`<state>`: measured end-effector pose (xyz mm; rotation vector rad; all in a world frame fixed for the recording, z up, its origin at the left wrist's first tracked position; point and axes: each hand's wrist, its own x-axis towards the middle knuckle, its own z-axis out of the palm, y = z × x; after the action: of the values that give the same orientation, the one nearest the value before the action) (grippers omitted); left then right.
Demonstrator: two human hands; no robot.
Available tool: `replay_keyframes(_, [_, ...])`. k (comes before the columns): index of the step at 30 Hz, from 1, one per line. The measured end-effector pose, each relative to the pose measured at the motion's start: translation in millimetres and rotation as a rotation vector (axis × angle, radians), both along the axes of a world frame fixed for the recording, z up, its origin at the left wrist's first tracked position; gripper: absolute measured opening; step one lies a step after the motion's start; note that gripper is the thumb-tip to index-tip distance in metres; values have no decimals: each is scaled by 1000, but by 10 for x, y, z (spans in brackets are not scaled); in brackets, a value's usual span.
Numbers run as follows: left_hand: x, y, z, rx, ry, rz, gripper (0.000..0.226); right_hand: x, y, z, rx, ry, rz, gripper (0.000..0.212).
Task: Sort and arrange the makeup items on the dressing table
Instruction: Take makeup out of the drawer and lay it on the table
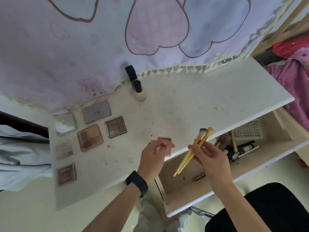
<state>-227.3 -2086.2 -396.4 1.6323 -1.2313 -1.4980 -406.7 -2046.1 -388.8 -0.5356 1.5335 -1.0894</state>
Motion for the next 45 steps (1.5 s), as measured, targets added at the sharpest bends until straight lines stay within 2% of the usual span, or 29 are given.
replay_keyframes(2, [46,50,116,12,-4,-141,23,143,-100,2,-11,-55,-87,15])
replay_keyframes(3, [75,57,156,-7,-63,-251,21,210,-145,-3,-14,-64,-115,12])
replay_keyframes(5, [130,37,164,-88,-246,-421,31,330,-218,-6,-22,-99,-142,11])
replay_keyframes(7, [195,-23,173,-132,-338,-423,32,417,-282,1,-6,-130,-134,13])
replay_keyframes(9, [285,-93,182,-148,-413,-434,31,453,-320,22,49,-73,-41,21])
replay_keyframes(10, [354,-126,187,-157,-472,-466,31,447,-316,28,73,43,62,27])
replay_keyframes(12, [534,-227,213,-183,-601,-533,30,416,-271,43,32,473,296,34])
replay_keyframes(14, [720,-338,287,-215,-700,-625,30,427,-239,102,-240,958,373,24])
replay_keyframes(15, [796,-387,329,-226,-727,-688,30,457,-242,119,-382,1104,419,11])
replay_keyframes(17, [902,-453,396,-236,-754,-790,30,545,-312,120,-508,1244,595,34])
replay_keyframes(19, [983,-481,424,-231,-756,-806,30,605,-415,118,-520,1234,817,36])
replay_keyframes(21, [1078,-472,420,-210,-742,-776,29,658,-468,79,-473,1132,995,39])
replay_keyframes(24, [1239,-390,352,-131,-651,-672,25,780,-479,-36,-433,980,1084,34])
replay_keyframes(26, [1349,-304,280,-115,-501,-467,25,870,-479,-116,-397,905,1066,26])
replay_keyframes(28, [1476,-202,240,-117,-300,-127,17,943,-493,-184,-321,864,998,18])
replay_keyframes(30, [1645,-80,178,-116,-230,142,13,1012,-559,-227,-186,809,859,12])
replay_keyframes(33, [1880,115,64,-25,-236,213,26,1144,-730,-309,-21,769,649,19])
replay_keyframes(38, [2008,249,-70,37,-371,128,35,1379,-860,-397,80,821,639,20])
replay_keyframes(42, [1994,292,-159,-3,-720,94,40,1438,-896,-373,17,988,662,28])
replay_keyframes(45, [2001,344,-187,-96,-928,10,45,1415,-848,-327,-22,1132,690,48])
